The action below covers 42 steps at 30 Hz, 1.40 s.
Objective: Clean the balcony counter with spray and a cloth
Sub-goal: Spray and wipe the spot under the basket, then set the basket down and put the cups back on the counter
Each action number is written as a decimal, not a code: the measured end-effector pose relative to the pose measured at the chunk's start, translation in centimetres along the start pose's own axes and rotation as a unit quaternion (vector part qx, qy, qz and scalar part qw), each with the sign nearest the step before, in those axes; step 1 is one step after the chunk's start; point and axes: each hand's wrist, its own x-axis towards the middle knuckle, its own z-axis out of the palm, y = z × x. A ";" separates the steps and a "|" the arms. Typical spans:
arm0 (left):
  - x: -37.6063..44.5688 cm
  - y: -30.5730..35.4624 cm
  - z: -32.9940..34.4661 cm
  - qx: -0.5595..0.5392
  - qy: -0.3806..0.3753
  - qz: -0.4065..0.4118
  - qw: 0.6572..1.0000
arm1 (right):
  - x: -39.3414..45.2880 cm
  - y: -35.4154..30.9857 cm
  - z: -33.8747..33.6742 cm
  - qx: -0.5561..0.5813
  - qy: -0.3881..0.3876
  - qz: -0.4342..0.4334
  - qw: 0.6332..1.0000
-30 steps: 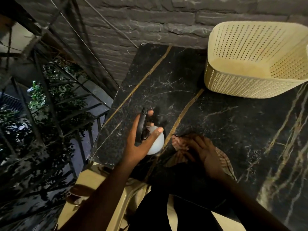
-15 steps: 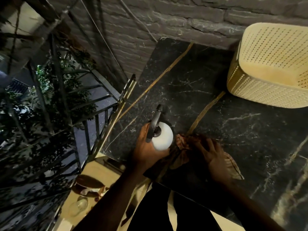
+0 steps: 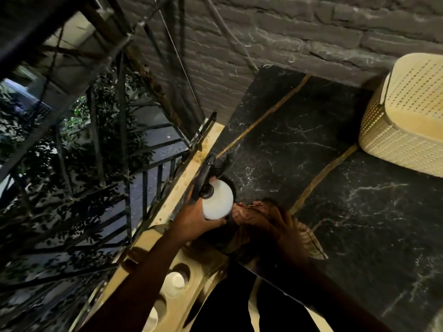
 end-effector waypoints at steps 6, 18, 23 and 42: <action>0.1 -1.5 -4.4 0.052 -0.030 0.087 0.994 | 1.3 1.2 -2.0 0.030 0.012 0.056 0.998; 7.4 16.7 -11.8 -0.074 0.053 0.242 0.966 | 4.2 6.1 -17.6 0.082 0.321 0.095 0.939; 10.6 30.1 -3.4 -0.027 -0.048 0.308 0.950 | -0.6 15.0 -23.6 0.096 0.477 0.232 0.842; 15.8 42.7 13.6 -0.207 0.102 0.164 0.959 | -3.0 32.7 -25.6 0.205 0.471 0.317 0.797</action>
